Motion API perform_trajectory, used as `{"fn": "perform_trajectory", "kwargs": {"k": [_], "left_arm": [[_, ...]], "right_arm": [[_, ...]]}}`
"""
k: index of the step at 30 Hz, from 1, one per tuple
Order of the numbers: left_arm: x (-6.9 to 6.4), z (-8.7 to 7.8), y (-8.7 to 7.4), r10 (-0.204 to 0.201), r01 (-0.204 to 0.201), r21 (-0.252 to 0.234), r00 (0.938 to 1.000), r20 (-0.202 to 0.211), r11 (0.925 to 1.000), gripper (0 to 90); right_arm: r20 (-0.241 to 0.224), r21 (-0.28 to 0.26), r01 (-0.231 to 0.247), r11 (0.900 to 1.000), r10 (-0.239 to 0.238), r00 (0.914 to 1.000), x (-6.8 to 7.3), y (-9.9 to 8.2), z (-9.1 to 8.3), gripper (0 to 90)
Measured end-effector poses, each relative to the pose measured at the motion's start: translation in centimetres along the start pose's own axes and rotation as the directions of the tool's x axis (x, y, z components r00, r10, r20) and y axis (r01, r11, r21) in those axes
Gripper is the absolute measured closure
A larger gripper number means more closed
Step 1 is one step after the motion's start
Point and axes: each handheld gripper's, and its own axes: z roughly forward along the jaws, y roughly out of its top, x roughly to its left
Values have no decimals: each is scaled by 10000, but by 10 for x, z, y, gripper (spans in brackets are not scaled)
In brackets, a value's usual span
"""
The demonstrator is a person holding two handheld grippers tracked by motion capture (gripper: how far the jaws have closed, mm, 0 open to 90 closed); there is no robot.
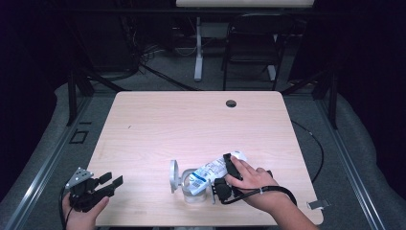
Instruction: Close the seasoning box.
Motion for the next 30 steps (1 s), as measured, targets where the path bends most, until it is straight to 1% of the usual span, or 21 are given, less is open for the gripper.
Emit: {"fn": "perform_trajectory", "kwargs": {"k": [19,23,30], "left_arm": [[0,0,0,15,-15,46,10000,19,10000,478],[0,1,0,0,0,34,10000,-4,10000,478],[1,0,0,-12,12,38,10000,17,10000,479]], "right_arm": [[-3,-71,68,10000,-68,10000,0,0,1,428],[-28,-57,32,10000,-32,10000,0,0,1,428],[-237,-99,-192,9998,190,9995,0,-1,1,428]]}}
